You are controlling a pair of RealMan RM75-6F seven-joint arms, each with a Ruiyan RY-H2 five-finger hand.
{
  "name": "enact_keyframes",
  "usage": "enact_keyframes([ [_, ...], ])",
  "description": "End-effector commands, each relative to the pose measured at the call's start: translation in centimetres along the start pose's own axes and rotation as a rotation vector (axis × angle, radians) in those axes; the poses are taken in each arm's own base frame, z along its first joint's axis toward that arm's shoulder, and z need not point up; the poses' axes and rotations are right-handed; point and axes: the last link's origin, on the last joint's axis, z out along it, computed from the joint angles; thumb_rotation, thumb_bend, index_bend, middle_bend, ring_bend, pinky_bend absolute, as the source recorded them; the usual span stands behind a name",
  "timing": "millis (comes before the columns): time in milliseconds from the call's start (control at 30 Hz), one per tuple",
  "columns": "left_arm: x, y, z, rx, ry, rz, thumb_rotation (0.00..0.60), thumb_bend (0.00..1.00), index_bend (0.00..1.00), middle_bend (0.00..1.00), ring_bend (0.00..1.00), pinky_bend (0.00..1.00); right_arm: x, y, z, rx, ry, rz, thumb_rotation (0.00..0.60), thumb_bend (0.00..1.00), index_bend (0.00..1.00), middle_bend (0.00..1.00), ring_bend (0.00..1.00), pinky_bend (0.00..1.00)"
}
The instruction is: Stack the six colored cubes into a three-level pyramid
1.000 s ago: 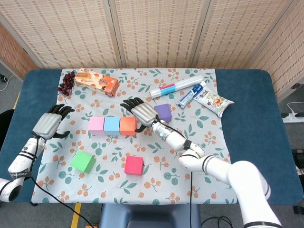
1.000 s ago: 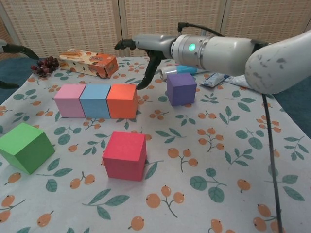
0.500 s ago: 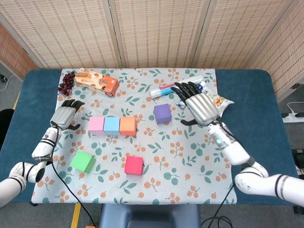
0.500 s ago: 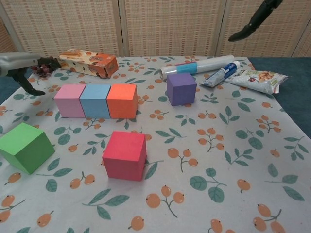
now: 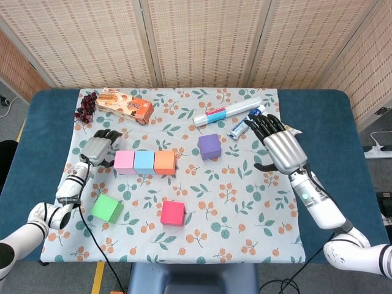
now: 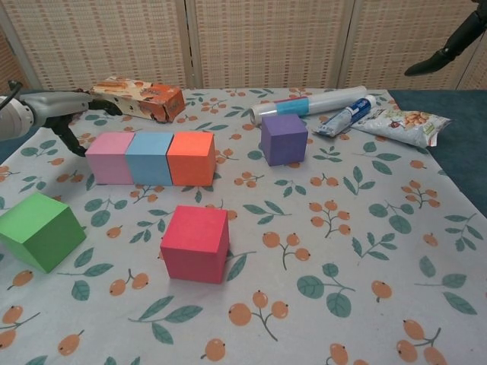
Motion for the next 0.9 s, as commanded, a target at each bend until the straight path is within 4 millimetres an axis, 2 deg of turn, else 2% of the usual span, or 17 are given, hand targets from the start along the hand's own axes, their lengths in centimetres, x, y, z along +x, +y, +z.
enact_keyframes([
  [33, 0.0, 0.4, 0.2, -0.013, -0.001, -0.002, 0.6, 0.29, 0.11, 0.07, 0.0, 0.07, -0.1, 0.2, -0.1, -0.003, -0.003, -0.007, 0.6, 0.05, 0.0, 0.0, 0.0, 0.0],
  [433, 0.0, 1.9, 0.8, -0.045, -0.006, -0.03, 0.6, 0.29, 0.11, 0.07, 0.0, 0.07, 0.0, 0.6, -0.5, -0.021, -0.005, -0.014, 0.6, 0.05, 0.0, 0.0, 0.0, 0.0],
  [900, 0.1, 4.5, 1.6, -0.092, -0.006, -0.04, 0.6, 0.29, 0.11, 0.07, 0.0, 0.07, 0.4, 1.2, -1.2, -0.041, 0.002, -0.02, 0.6, 0.05, 0.0, 0.0, 0.0, 0.0],
])
